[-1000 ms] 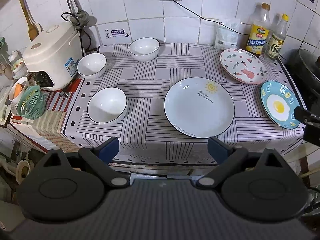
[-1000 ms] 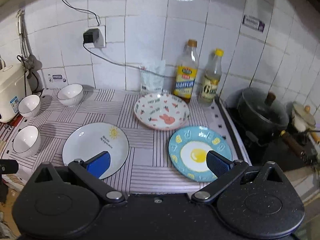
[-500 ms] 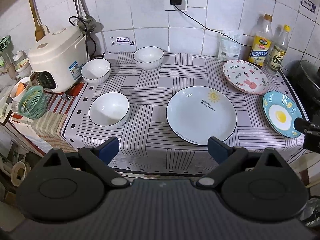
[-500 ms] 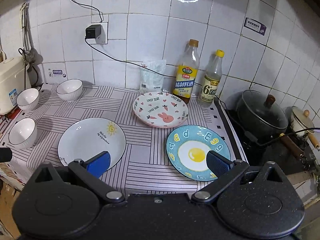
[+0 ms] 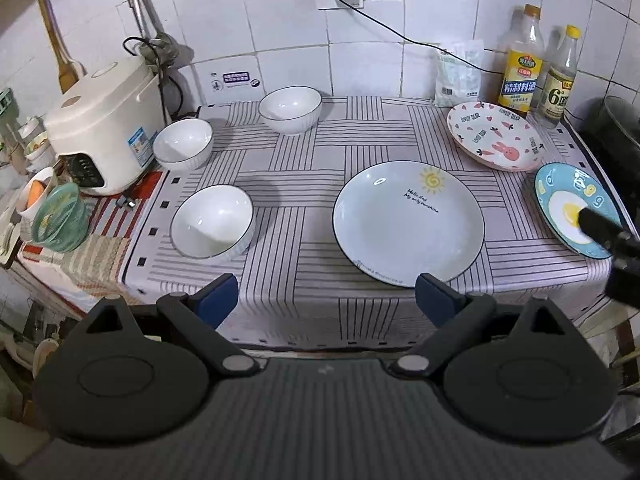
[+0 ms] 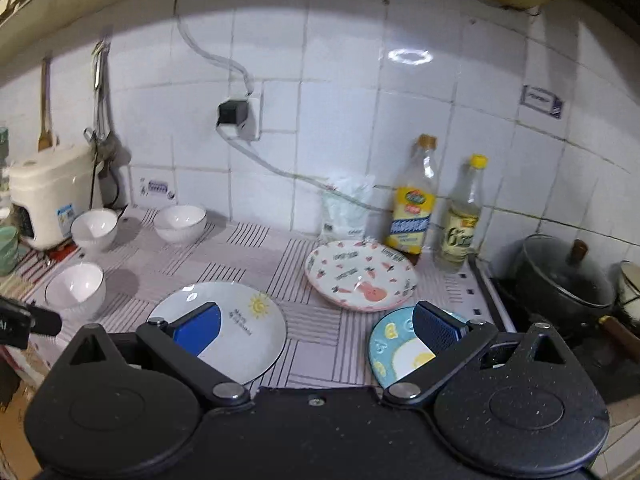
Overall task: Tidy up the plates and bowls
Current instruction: 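Close the left gripper on the white sun plate rim while the right gripper grips it too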
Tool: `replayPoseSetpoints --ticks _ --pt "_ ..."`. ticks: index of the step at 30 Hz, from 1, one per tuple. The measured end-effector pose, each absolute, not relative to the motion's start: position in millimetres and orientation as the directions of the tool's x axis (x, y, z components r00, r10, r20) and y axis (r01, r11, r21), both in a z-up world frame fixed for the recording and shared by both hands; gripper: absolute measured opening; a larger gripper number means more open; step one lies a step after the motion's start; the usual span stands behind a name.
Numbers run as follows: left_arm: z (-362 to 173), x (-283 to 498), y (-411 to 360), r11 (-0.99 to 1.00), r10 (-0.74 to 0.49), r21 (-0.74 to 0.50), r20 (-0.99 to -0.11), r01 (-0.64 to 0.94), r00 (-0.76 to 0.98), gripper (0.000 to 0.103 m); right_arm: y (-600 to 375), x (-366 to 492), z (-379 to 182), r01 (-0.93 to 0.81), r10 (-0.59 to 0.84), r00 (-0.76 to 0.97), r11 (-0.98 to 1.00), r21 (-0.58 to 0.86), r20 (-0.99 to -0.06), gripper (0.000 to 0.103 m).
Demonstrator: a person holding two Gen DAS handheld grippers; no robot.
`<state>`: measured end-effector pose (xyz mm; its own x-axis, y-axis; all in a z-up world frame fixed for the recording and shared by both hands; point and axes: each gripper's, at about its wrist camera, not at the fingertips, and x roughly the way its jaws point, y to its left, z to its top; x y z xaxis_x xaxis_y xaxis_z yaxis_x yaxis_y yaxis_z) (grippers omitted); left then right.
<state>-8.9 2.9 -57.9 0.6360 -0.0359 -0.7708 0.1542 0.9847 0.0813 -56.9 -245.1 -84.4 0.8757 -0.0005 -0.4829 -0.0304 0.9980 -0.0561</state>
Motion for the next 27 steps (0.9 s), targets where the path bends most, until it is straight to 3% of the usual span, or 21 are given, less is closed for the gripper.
replayPoseSetpoints --ticks 5,15,22,24,27 --pt "-80 20 2 0.986 -0.054 0.060 -0.774 0.157 0.631 0.096 -243 -28 -113 -0.082 0.060 0.833 0.997 -0.016 -0.551 0.103" --pt "-156 103 -4 0.985 -0.104 -0.011 -0.840 0.174 0.533 0.094 -255 34 -201 -0.049 0.213 0.725 0.965 0.259 -0.654 0.098" --pt "-191 135 -6 0.975 -0.132 -0.026 -0.868 0.221 0.479 0.087 -243 53 -241 -0.061 0.269 0.670 0.949 0.309 -0.692 0.068" --pt "-195 139 -5 0.972 -0.146 -0.041 -0.877 0.231 0.458 0.080 -244 56 -247 -0.062 0.292 0.661 0.939 0.338 -0.691 0.061" --pt "-202 145 -5 0.967 -0.169 -0.068 -0.893 0.245 0.418 0.062 -248 58 -247 -0.063 0.324 0.664 0.922 0.382 -0.674 0.049"
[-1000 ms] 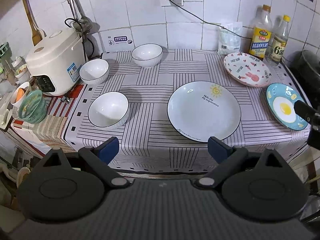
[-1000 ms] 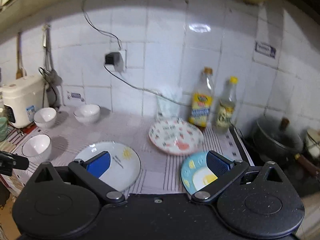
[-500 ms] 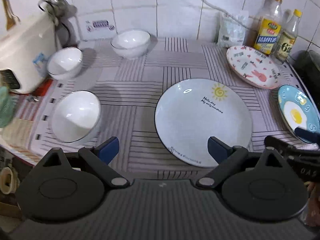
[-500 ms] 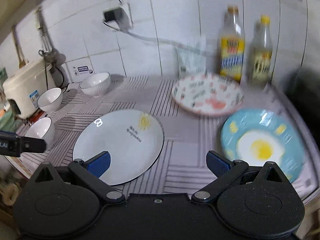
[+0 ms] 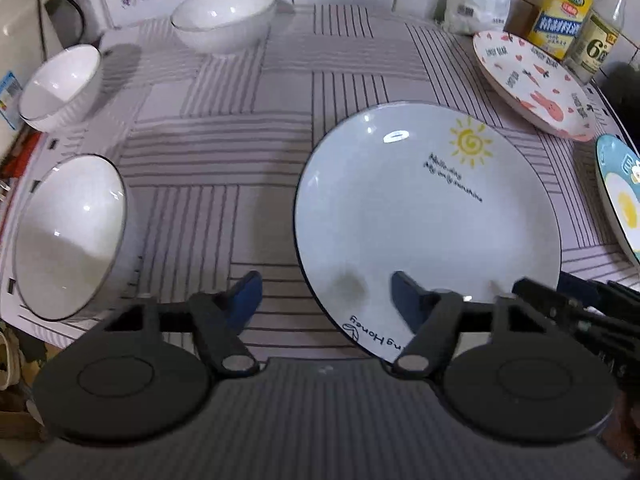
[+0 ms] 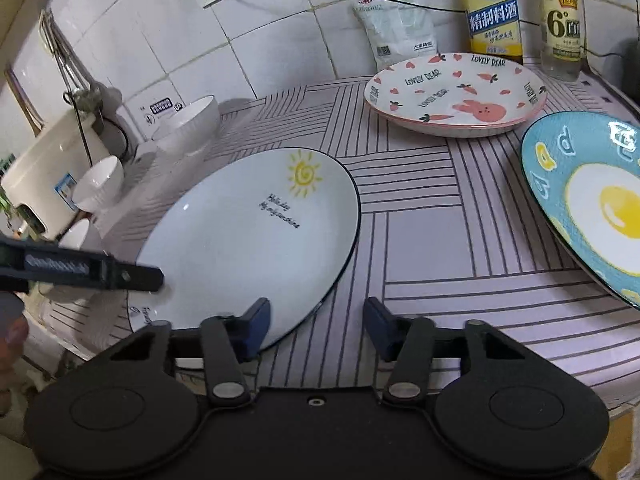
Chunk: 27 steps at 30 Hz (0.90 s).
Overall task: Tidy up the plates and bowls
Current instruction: 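Close the left gripper on the white sun plate rim while the right gripper grips it too, then slide the sun plate toward the white bowls and open both grippers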
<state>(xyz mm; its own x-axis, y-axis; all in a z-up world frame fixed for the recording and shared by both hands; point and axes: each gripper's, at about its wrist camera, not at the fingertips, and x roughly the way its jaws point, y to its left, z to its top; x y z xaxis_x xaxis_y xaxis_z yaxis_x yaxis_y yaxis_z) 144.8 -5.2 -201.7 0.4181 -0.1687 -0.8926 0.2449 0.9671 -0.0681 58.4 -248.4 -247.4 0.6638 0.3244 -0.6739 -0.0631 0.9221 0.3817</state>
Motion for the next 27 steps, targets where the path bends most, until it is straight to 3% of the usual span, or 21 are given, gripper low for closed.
replayPoseSetpoints --ticks 2,5,14,27 --pt "-205 146 -5 0.965 -0.178 -0.078 -0.897 0.251 0.404 0.050 -251 63 -250 -0.064 0.342 0.660 0.912 0.404 -0.669 0.031" --pt "-212 148 -7 0.963 -0.182 -0.087 -0.908 0.253 0.378 0.037 -255 67 -252 -0.063 0.376 0.655 0.891 0.449 -0.655 0.025" --pt "-217 145 -9 0.971 -0.193 -0.108 -0.876 0.211 0.442 0.036 -266 75 -264 -0.041 0.440 0.646 0.836 0.547 -0.624 0.023" --pt "-202 155 2 0.974 -0.206 -0.139 -0.873 0.179 0.443 0.036 -268 96 -242 -0.142 0.484 0.630 0.841 0.522 -0.607 0.024"
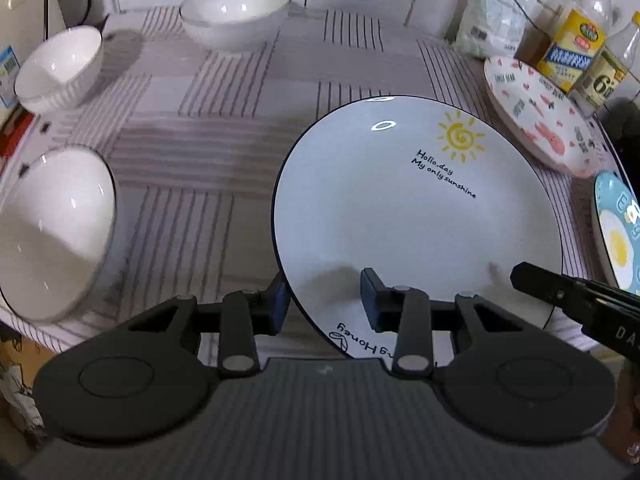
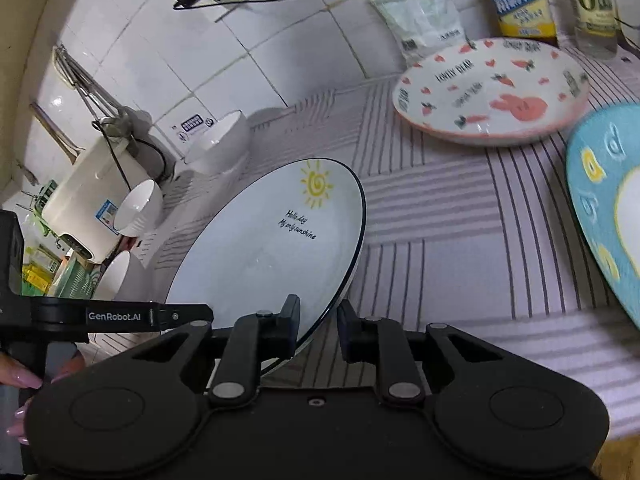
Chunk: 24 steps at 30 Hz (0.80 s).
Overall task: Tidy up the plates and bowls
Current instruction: 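Slide the sun plate toward the white bowls and open both grippers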
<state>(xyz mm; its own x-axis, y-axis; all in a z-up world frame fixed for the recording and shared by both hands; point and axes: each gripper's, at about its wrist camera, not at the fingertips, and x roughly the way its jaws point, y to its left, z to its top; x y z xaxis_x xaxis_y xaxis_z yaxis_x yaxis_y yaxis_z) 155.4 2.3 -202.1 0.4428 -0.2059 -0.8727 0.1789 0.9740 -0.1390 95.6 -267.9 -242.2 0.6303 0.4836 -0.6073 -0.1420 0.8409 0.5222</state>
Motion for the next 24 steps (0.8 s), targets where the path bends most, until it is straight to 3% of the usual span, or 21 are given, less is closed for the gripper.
replayPoseSetpoints --ticks 15,24 --pt "-181 250 -3 0.967 -0.221 -0.122 -0.839 0.223 0.498 0.037 -262 174 -221 -0.211 0.501 0.658 0.839 0.502 -0.562 0.026" --pt "-204 291 -16 0.970 -0.205 -0.115 -0.862 0.215 0.463 0.037 -255 212 -226 -0.186 0.450 0.657 0.874 0.449 -0.605 0.026"
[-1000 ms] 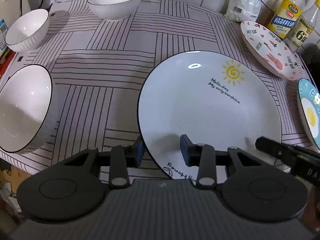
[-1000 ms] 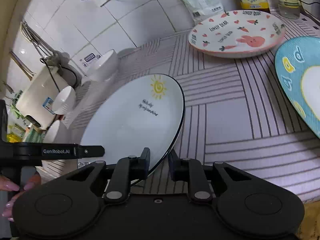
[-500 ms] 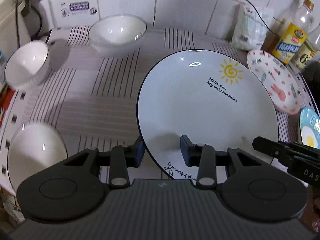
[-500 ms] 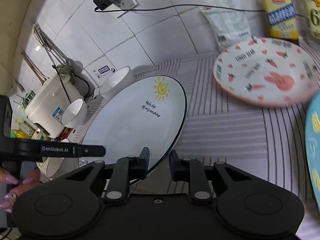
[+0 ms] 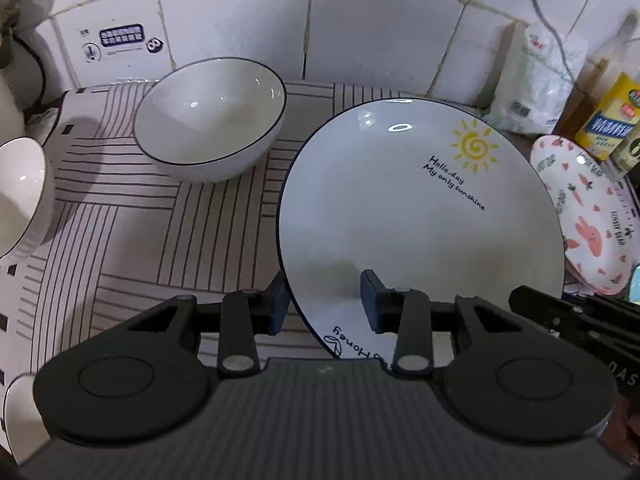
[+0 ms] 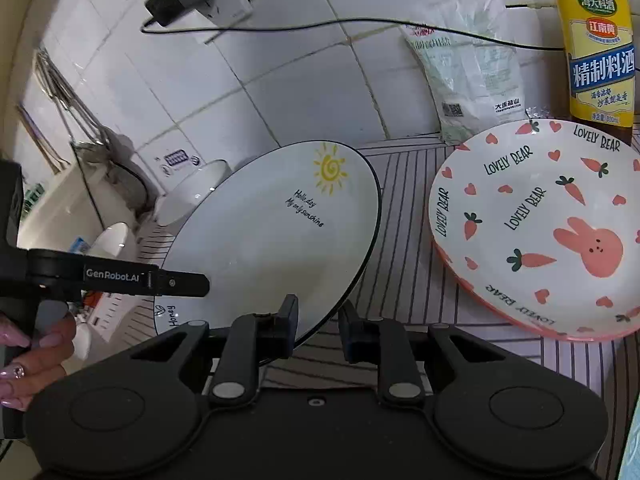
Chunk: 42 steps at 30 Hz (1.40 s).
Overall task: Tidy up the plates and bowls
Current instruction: 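Slide the sun plate toward the white bowls and open both grippers, then move both grippers over to the blue egg-print plate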
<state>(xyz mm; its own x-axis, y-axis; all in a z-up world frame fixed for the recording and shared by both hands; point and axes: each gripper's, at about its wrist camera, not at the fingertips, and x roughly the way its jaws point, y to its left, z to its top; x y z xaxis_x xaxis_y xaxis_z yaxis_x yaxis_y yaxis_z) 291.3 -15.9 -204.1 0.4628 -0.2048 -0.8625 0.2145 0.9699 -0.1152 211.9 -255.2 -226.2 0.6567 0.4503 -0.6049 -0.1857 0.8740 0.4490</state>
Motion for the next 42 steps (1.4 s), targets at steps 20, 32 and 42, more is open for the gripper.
replayPoseSetpoints --ticks 20,32,42 --pt "-191 265 -25 0.976 -0.155 -0.071 -0.889 0.205 0.431 0.050 -233 193 -204 -0.068 0.269 0.683 0.949 0.308 -0.679 0.036" --pt "-135 210 -50 0.944 -0.207 -0.062 -0.875 0.325 0.437 0.060 -254 135 -145 -0.087 0.210 0.746 0.972 0.220 -0.631 0.055" --pt "-116 173 -88 0.910 -0.256 -0.072 -0.872 0.409 0.416 0.068 -283 81 -126 -0.036 0.169 0.765 0.975 0.220 -0.622 0.071"
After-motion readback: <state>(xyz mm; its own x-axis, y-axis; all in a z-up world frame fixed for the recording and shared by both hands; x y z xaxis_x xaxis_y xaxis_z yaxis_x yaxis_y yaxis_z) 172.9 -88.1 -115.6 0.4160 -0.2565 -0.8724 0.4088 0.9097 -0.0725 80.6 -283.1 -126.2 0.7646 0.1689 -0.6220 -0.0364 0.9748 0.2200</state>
